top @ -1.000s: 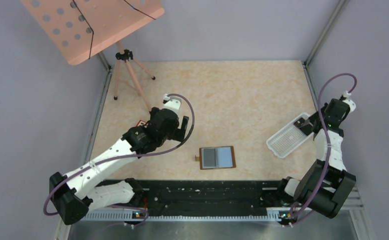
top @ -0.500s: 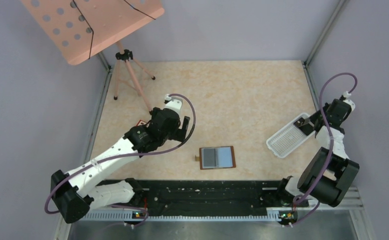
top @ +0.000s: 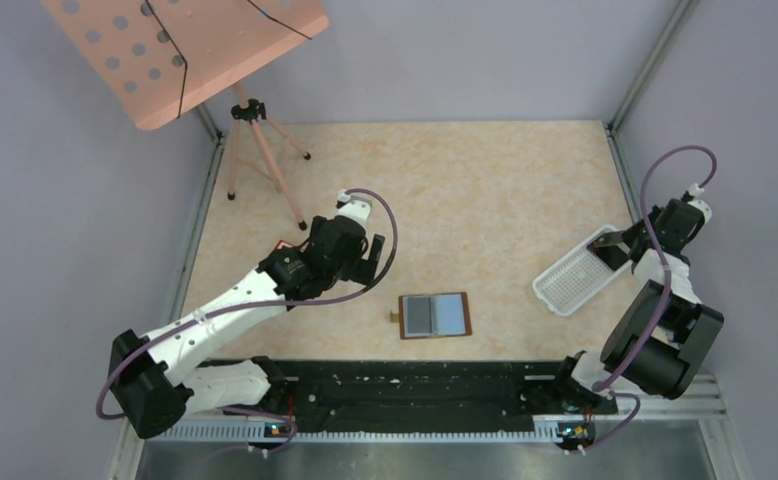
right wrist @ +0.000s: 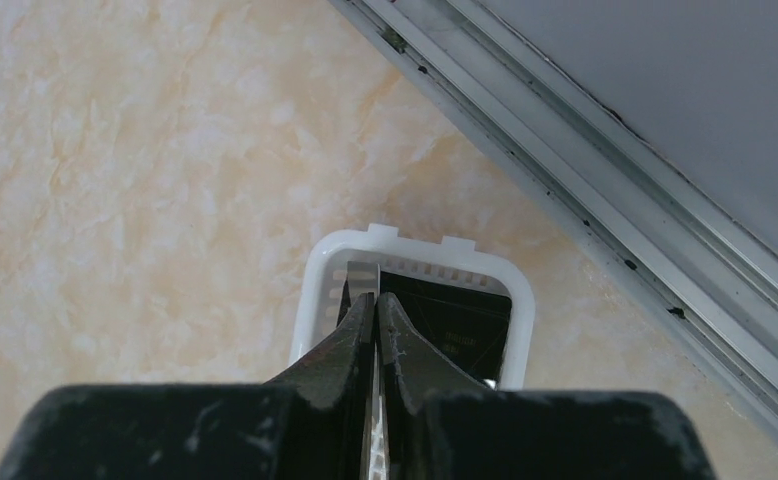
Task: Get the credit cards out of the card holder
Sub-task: Place the credit card in the storage box.
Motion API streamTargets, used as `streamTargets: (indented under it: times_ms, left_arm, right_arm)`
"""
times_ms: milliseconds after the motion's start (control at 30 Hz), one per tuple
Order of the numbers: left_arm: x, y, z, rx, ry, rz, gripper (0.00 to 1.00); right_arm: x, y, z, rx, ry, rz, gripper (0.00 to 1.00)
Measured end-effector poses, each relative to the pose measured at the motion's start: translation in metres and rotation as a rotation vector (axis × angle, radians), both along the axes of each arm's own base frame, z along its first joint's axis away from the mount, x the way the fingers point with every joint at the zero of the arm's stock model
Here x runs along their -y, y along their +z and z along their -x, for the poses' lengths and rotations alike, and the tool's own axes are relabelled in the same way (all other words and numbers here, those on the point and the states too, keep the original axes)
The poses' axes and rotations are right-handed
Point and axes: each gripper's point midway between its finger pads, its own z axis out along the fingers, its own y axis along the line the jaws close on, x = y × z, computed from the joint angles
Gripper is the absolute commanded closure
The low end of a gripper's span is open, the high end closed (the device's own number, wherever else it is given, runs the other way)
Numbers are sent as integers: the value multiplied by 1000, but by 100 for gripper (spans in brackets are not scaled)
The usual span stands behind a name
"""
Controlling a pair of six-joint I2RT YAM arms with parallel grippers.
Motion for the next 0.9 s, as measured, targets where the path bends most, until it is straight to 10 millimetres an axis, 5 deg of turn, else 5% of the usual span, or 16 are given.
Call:
streamTargets:
  times_ms: [900]
  left_arm:
    - [5, -2, 0, -16, -12, 9, 2]
  right_arm:
    - [8, -27, 19, -113, -85, -32, 71]
